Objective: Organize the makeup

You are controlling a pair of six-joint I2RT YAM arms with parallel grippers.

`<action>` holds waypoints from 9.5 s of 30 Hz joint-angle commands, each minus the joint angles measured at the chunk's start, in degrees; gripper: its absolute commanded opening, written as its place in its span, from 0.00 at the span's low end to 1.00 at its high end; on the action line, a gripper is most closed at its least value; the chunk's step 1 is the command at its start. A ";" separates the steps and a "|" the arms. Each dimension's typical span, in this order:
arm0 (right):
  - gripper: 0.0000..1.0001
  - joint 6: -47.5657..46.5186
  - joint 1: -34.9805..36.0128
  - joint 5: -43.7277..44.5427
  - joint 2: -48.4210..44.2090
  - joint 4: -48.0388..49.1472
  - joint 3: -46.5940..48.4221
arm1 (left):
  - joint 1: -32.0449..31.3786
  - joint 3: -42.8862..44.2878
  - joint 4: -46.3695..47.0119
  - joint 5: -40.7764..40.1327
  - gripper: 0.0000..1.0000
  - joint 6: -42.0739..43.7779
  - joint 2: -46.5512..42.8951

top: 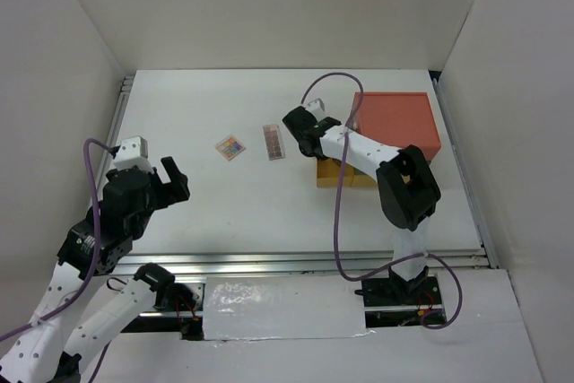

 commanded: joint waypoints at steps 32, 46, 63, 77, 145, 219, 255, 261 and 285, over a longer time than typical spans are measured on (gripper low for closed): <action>0.78 9.81 5.23 -28.61 -9.64 14.16 2.80 | 0.38 -0.21 2.70 1.14 0.99 0.92 -0.01; 1.00 10.70 0.93 -30.20 27.27 -1.31 44.73 | 0.38 -0.21 2.34 0.61 0.99 0.65 0.43; 0.98 8.06 -0.74 -40.93 34.92 -7.01 48.50 | 0.38 -0.30 2.78 1.66 0.99 1.10 1.31; 0.83 7.80 0.05 -38.73 37.22 -16.17 49.49 | 0.46 -0.30 2.96 2.28 1.00 1.36 0.52; 1.00 12.90 -3.39 -34.41 -30.10 12.57 -15.28 | 0.82 -1.34 8.98 5.78 0.99 -12.34 10.70; 1.00 7.62 9.72 -53.06 -56.82 27.43 -36.39 | 7.67 40.32 4.19 13.43 0.85 -14.12 98.60; 1.00 18.96 9.54 -17.38 -73.61 33.59 -47.03 | -10.78 38.45 46.44 42.87 0.14 -2.32 77.50; 1.00 19.05 9.45 -17.46 -72.91 33.15 -46.59 | -11.40 45.40 49.45 45.08 0.25 -5.58 86.64; 1.00 18.78 9.28 -17.82 -73.09 33.15 -46.76 | -11.49 43.04 45.25 29.48 0.99 -6.98 81.74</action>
